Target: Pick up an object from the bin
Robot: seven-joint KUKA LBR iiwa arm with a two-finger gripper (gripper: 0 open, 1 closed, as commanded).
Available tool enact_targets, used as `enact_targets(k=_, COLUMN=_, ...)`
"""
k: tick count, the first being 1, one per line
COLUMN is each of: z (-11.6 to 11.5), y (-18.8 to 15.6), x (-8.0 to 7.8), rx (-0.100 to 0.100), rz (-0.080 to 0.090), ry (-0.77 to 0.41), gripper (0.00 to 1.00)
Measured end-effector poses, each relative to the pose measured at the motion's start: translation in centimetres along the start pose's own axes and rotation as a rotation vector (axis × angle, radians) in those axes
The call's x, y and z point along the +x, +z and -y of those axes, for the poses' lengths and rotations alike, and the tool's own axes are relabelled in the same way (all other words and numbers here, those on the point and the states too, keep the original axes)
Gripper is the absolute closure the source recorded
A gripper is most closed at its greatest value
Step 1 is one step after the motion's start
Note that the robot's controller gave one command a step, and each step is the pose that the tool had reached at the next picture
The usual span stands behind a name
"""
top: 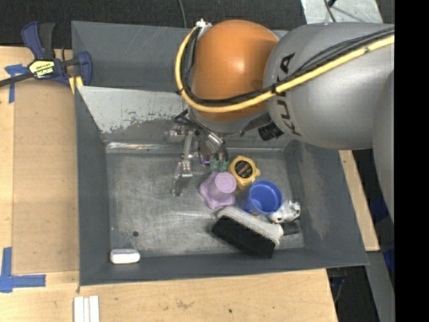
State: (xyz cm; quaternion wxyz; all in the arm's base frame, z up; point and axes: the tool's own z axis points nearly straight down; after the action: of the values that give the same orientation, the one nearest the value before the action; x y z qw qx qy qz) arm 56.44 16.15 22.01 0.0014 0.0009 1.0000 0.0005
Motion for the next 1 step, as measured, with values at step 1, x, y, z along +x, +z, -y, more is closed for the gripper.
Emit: enact_targets(k=1, z=0.0, y=0.0, x=0.0, rx=0.0, rz=0.0, ry=0.0, gripper=0.0)
